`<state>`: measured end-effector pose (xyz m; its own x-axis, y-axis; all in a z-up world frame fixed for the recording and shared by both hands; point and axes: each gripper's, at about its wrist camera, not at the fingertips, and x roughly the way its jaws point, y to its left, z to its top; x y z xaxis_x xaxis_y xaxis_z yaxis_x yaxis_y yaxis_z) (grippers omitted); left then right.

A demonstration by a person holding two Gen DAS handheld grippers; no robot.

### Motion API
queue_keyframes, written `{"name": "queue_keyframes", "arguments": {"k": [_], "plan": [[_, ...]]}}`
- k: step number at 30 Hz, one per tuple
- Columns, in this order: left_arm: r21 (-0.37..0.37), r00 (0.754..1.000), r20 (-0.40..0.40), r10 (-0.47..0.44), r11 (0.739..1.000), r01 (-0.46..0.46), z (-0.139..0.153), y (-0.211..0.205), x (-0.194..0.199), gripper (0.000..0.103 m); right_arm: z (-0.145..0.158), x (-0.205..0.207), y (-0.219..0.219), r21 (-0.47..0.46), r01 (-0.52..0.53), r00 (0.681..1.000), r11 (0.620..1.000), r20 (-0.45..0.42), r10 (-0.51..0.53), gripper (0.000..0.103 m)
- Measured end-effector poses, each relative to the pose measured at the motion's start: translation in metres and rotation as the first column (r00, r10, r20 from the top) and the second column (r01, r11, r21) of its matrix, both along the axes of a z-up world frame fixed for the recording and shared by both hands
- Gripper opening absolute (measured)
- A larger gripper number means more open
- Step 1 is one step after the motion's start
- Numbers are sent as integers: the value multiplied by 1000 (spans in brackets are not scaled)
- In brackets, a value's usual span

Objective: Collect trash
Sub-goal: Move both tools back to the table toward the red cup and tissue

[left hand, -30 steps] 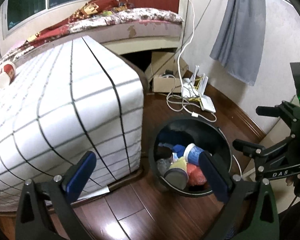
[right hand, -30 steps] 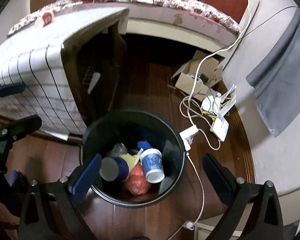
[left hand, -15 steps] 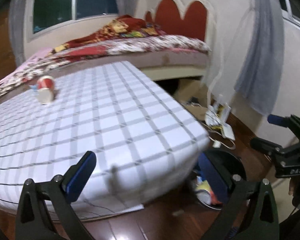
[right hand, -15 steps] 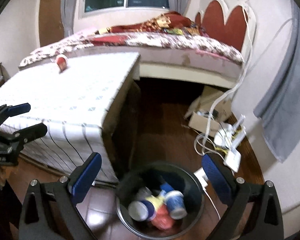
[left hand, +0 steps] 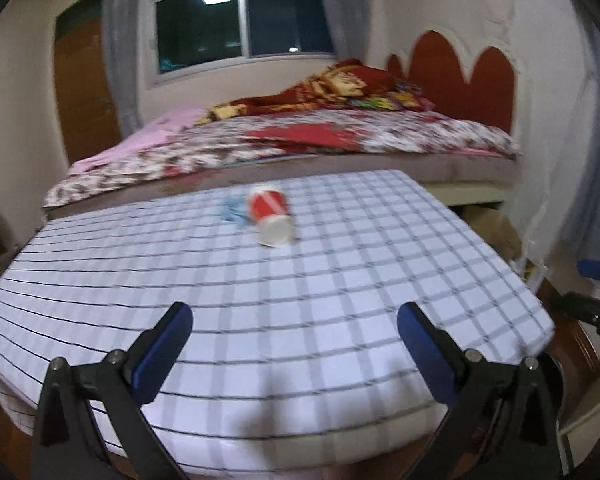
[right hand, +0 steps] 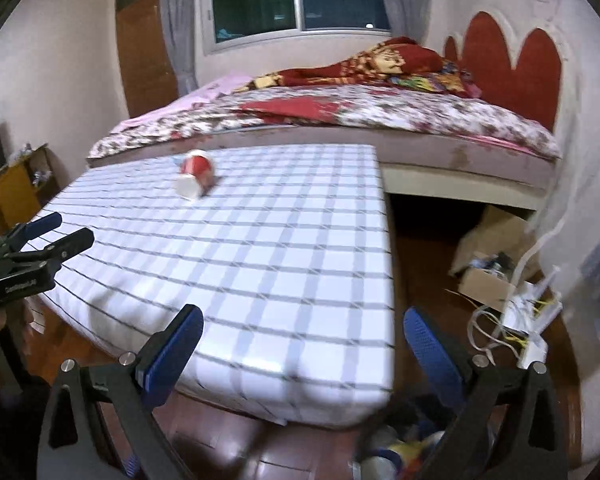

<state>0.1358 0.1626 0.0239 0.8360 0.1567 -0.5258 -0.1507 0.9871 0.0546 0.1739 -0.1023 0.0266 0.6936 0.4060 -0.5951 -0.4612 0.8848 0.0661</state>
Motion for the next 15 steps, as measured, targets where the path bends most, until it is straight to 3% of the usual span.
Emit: {"name": "queue_keyframes", "arguments": {"k": [7, 15], "plan": [[7, 998, 4, 68, 998, -68, 1, 48, 1, 102, 10, 15, 80, -5, -82, 997, 997, 10, 82, 102], [-22, 992, -18, 124, 992, -124, -20, 97, 25, 102, -2, 62, 156, 4, -129, 992, 992, -12, 129, 102]]}}
